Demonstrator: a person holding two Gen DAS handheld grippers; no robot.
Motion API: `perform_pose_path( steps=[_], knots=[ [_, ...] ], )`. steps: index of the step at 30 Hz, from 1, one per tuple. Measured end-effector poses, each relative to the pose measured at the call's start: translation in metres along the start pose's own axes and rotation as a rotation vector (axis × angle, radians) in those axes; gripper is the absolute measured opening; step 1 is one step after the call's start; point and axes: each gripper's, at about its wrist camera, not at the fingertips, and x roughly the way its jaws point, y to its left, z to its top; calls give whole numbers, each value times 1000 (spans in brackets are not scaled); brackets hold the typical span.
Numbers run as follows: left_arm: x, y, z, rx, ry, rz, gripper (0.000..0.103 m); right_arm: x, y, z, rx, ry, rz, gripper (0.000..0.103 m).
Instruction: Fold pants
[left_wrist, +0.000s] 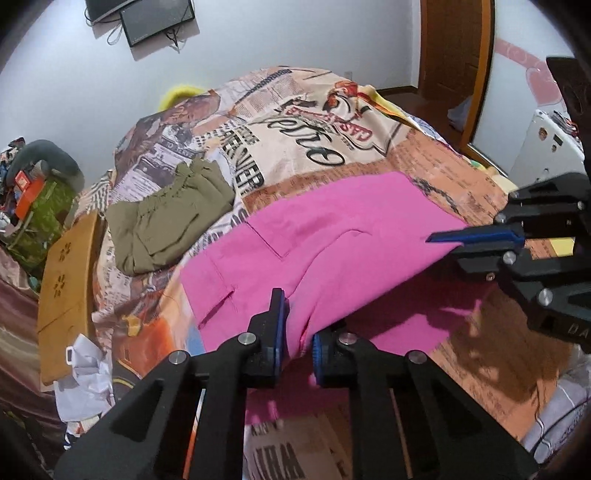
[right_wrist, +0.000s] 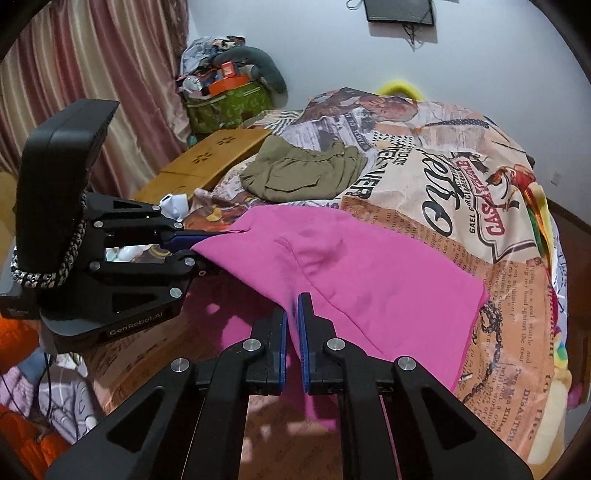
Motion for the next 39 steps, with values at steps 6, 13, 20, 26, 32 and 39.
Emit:
perform_pose_path(
  steps=[6,13,20,26,32,39],
  knots=[
    [5,-7,-16,9,43,-12,13,12,1,-12,10,60,20,5],
    [11,-10,-25,15,75,-32,16,26,-5,-26,43,121,42,6],
    [8,-8,-30,2,89,-58,52,26,-9,-31,94,162,27,24],
    [-5,2,-31,-38,71,-31,71,10,-9,-32,103,112,-7,48],
    [-19,23,-29,-132,59,-44,80,-10,-14,-29,131,60,-37,52],
    [-28,58,-26,-221,28,26,88,-37,-37,-35,231,-12,-117,62]
  ],
)
